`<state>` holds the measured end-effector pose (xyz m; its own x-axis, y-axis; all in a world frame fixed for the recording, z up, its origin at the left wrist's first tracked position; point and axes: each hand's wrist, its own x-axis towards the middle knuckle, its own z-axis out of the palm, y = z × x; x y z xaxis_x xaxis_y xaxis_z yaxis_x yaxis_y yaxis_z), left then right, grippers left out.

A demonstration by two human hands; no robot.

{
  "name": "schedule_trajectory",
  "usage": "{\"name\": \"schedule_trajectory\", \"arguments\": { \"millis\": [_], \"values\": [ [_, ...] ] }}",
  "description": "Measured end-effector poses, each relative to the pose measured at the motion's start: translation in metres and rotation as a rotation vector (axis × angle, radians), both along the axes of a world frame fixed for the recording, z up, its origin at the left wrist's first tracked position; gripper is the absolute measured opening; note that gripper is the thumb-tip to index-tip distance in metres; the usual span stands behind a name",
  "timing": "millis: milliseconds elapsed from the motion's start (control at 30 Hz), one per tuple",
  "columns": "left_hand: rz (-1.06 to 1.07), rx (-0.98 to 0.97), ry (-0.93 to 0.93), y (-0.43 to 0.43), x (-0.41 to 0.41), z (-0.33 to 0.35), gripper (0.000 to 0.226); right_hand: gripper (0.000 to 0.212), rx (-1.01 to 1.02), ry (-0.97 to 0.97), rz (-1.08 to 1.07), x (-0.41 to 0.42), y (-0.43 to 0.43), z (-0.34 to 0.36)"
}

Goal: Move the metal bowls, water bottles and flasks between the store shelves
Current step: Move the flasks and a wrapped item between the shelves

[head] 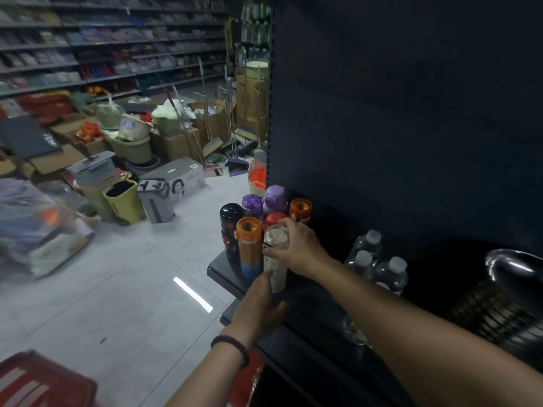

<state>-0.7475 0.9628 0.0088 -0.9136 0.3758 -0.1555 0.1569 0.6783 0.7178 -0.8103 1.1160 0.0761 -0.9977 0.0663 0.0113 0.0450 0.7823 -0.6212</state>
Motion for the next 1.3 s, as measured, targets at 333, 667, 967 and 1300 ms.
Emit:
{"name": "schedule_trajectory", "arguments": {
  "millis": [333, 667, 967, 1300],
  "values": [
    [-0.185, -0.207, 0.207, 0.012, 0.023, 0.038, 0.018, 0.075, 0.017, 0.046, 0.007, 0.077, 0.033, 0.017],
    [-0.389, -0.259, 0.44, 0.126, 0.085, 0.131, 0.026, 0.029, 0.122, 0.205, -0.229, 0.228, 0.166, 0.078],
    [-0.695, -0.213, 0.552, 0.298, 0.194, 0.17, 0.02, 0.036, 0.186, 0.067, -0.577, 0.403, 0.323, 0.077],
    [-0.924, -0.136, 0.595, 0.46, 0.32, 0.151, 0.032, 0.032, 0.18, -0.006, -0.89, 0.588, 0.47, 0.07]
  ]
}}
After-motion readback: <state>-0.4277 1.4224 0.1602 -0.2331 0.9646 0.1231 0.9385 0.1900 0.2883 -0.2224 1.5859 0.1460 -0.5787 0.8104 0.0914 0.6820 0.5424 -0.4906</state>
